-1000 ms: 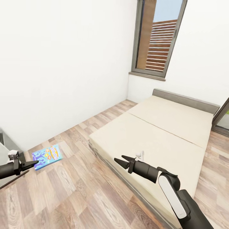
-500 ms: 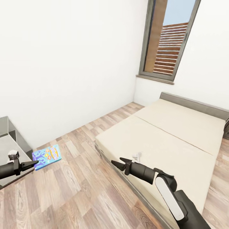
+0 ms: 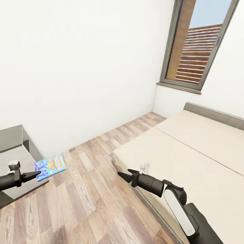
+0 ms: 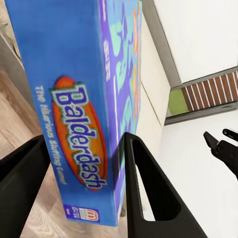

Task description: Put all the toys in the child's room - the three board games (two on the bed and one on the table), the two jigsaw puzzles on the table, and the tennis ball on the table - inside the toy box on the table in the child's room.

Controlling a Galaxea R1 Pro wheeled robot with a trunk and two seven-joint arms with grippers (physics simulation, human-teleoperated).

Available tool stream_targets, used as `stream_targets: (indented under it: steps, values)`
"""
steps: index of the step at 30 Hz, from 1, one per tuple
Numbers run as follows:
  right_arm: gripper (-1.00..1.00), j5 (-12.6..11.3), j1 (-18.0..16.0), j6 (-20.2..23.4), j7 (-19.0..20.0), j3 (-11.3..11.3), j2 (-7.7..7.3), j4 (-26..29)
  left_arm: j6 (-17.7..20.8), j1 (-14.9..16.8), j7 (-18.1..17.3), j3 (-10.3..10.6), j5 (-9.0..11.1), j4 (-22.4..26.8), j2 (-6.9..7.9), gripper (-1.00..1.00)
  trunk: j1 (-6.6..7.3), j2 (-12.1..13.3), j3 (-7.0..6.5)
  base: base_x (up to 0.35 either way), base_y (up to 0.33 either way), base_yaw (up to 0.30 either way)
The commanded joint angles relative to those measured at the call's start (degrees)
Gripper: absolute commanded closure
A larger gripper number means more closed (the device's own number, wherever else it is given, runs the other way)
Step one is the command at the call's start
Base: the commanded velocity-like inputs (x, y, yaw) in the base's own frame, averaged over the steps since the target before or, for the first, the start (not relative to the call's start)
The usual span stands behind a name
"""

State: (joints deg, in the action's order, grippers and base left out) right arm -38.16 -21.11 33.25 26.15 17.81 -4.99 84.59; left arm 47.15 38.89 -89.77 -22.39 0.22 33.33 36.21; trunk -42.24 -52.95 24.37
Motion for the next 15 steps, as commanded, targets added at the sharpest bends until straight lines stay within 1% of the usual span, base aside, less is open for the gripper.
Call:
stream_targets:
  steps: [1,4,6,15]
  values:
    - [-1.00,-0.34,-0.02,0.32,-0.14,0.04,-0.03,0.05,0.58,0.04,-0.23,-0.03,0.04,-0.02,0.00,1.00,-0.02,-0.05,-0.01,0.058,0.271,0.206]
    - [-1.00,-0.34,-0.04,0.34,-0.19,0.04,-0.02,0.05,0.58,0.04,-0.23,-0.03,0.04,-0.02,0.00,1.00,-0.02,-0.05,-0.21,0.032,0.240,0.207]
    - [-1.00,-0.34,-0.03,0.34,-0.21,0.07,-0.02,0.05,0.58,0.04,-0.23,-0.03,0.04,-0.02,0.00,1.00,-0.02,-0.05,-0.35,0.010,0.107,0.207]
    - [-1.00,-0.11,-0.05,0.34,-0.28,0.12,0.03,0.05,0.58,0.04,-0.23,-0.02,-0.03,-0.02,-0.03,1.00,-0.02,-0.05,-0.97,0.004,0.010,0.207]
